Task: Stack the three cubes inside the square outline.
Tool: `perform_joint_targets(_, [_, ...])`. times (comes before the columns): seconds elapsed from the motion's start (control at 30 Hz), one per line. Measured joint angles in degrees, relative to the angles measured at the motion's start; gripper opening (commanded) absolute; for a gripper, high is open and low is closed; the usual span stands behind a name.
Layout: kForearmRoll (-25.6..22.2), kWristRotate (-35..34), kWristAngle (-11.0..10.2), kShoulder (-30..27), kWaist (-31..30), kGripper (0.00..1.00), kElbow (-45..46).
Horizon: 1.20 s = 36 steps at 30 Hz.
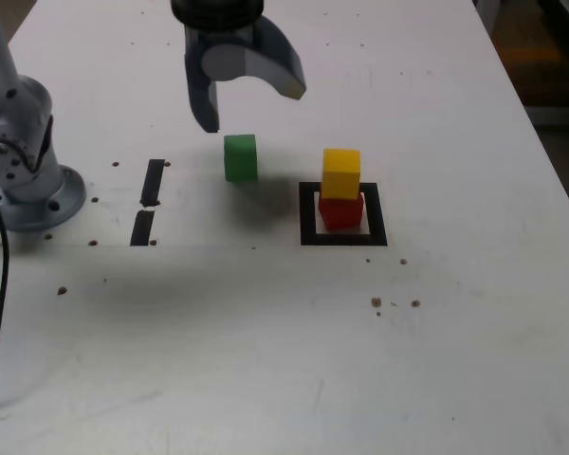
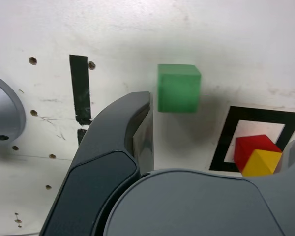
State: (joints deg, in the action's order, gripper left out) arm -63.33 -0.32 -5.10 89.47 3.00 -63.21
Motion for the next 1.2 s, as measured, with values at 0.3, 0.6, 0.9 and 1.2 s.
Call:
perform_joint_targets(0.3, [3.62, -0.12, 0.82, -0.40, 0.01, 0.98, 6.45])
perform_joint_targets(0.6, [9.49, 0.70, 1.33, 2.36, 0.75, 0.97, 8.78])
perform_joint_targets(0.9, [10.35, 3.81, 1.39, 4.99, 3.72, 0.93, 8.74])
perform_joint_targets(1.2, [10.55, 4.29, 1.74, 6.89, 3.96, 0.89, 8.86])
